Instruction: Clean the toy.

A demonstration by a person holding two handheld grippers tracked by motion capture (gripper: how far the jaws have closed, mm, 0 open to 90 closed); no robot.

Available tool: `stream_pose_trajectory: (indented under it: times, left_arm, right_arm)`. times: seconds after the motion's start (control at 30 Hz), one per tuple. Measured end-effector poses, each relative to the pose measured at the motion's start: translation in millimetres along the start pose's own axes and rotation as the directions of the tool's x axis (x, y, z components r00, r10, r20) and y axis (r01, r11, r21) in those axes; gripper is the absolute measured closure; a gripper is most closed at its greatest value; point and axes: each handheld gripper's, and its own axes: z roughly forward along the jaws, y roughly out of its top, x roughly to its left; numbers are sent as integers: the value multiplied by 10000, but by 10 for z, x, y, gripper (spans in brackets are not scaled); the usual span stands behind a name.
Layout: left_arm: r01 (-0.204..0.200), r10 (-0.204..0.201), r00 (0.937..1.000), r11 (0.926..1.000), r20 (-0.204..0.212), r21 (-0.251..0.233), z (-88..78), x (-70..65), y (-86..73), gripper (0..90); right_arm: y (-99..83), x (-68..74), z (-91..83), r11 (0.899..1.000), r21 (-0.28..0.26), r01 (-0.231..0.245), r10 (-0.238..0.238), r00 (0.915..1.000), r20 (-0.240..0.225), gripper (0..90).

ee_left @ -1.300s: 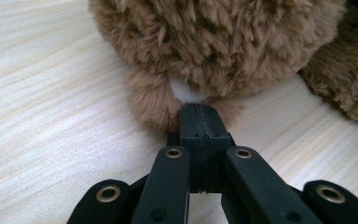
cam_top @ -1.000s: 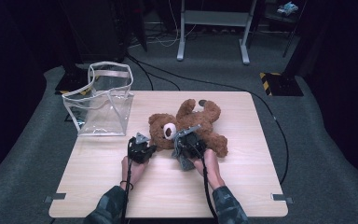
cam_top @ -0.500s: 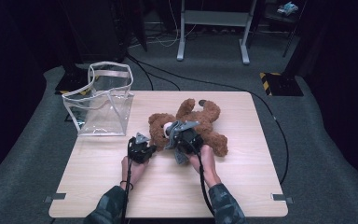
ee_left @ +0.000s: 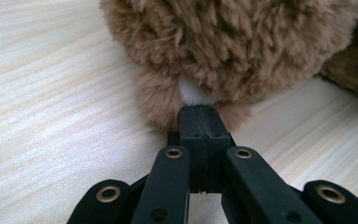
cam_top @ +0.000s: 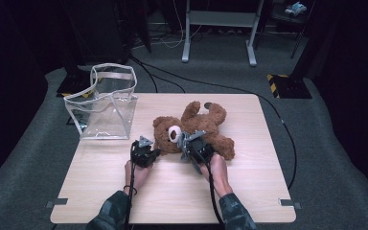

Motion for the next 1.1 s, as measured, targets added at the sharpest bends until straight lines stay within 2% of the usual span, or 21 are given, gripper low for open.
stream_pose_trajectory:
  times: [0.03, 0.1, 0.13, 0.2, 0.27, 0.3, 0.33, 0.4, 0.57, 0.6, 0.63, 0.7, 0.8, 0.83, 0.87, 0.9, 0.93, 1.0, 1.03, 1.07, 1.1]
  left_arm:
    - [-6, 6, 10000, 10000, 0, 2, 0, 0, 0, 899]
    - [-2, 2, 10000, 10000, 6, -17, 1, -1, 0, 899]
    - [-2, 2, 10000, 10000, 6, -17, 1, -1, 0, 899]
    - [32, -32, 10000, 10000, 5, 0, -1, 1, -1, 899]
    - [26, -26, 10000, 10000, 8, -8, 0, 4, 0, 899]
    - [26, -26, 10000, 10000, 8, -8, 0, 4, 0, 899]
    - [45, -45, 10000, 10000, 22, 1, -1, 4, 0, 899]
    - [36, -36, 10000, 10000, 3, -7, 0, 2, -1, 899]
    - [32, -32, 10000, 10000, -5, -12, 1, 1, 0, 899]
    - [32, -32, 10000, 10000, -5, -12, 1, 1, 0, 899]
    - [33, -33, 10000, 10000, -7, -14, 1, 1, 0, 899]
    - [39, -39, 10000, 10000, -6, -18, 1, 0, 0, 899]
    - [26, -26, 10000, 10000, -13, -15, 1, -1, 0, 899]
    - [19, -19, 10000, 10000, -19, -17, 1, -1, 0, 899]
    - [4, -4, 10000, 10000, -21, -9, 1, -1, 0, 899]
    - [4, -4, 10000, 10000, -21, -9, 1, -1, 0, 899]
    - [58, -58, 10000, 10000, -42, -16, 1, -8, 0, 899]
    - [56, -56, 10000, 10000, -54, -30, 2, -8, 0, 899]
    - [53, -54, 10000, 10000, -74, -36, 2, -10, 0, 899]
    - [52, -52, 10000, 10000, -43, -15, 1, -7, 1, 899]
    - [-6, 6, 10000, 10000, -21, -3, 1, -1, 1, 899]
  right_arm:
    - [54, 124, 1, 9985, -513, 215, -231, 9992, -319, 762]
    - [111, 235, 67, 9947, -606, 832, -857, 9955, -396, 757]
    - [111, 235, 67, 9947, -606, 832, -857, 9955, -396, 757]
    - [135, 306, 209, 9943, -315, 1015, -1025, 9941, -351, 754]
    - [105, 316, 235, 9958, 61, 917, -916, 9957, -122, 757]
    - [105, 316, 235, 9958, 61, 917, -916, 9957, -122, 757]
    - [54, 261, 233, 9956, 192, 922, -925, 9956, 162, 761]
    - [-23, 192, 193, 9966, 515, 649, -669, 9970, 382, 765]
    - [-220, -44, 22, 9952, 960, 180, -230, 9985, 506, 767]
    - [-220, -44, 22, 9952, 960, 180, -230, 9985, 506, 767]
    - [-292, -126, -49, 9947, 1025, -124, 67, 9984, 558, 767]
    - [-327, -168, -100, 9949, 979, -230, 175, 9983, 564, 766]
    - [-400, -287, -284, 9959, 182, -885, 865, 9922, 898, 767]
    - [-410, -365, -392, 9916, -345, -1243, 1276, 9848, 1177, 768]
    - [-405, -395, -413, 9885, -462, -1437, 1485, 9807, 1270, 768]
    - [-405, -395, -413, 9885, -462, -1437, 1485, 9807, 1270, 768]
    - [-386, -441, -383, 9891, -420, -1410, 1457, 9778, 1505, 769]
    - [-374, -445, -332, 9897, -336, -1392, 1427, 9792, 1440, 769]
    - [-361, -428, -270, 9915, -217, -1282, 1300, 9812, 1429, 768]
    - [-323, -357, -128, 9963, -134, -843, 853, 9905, 1075, 767]
    - [-295, -307, -62, 9975, -177, -684, 697, 9936, 892, 766]
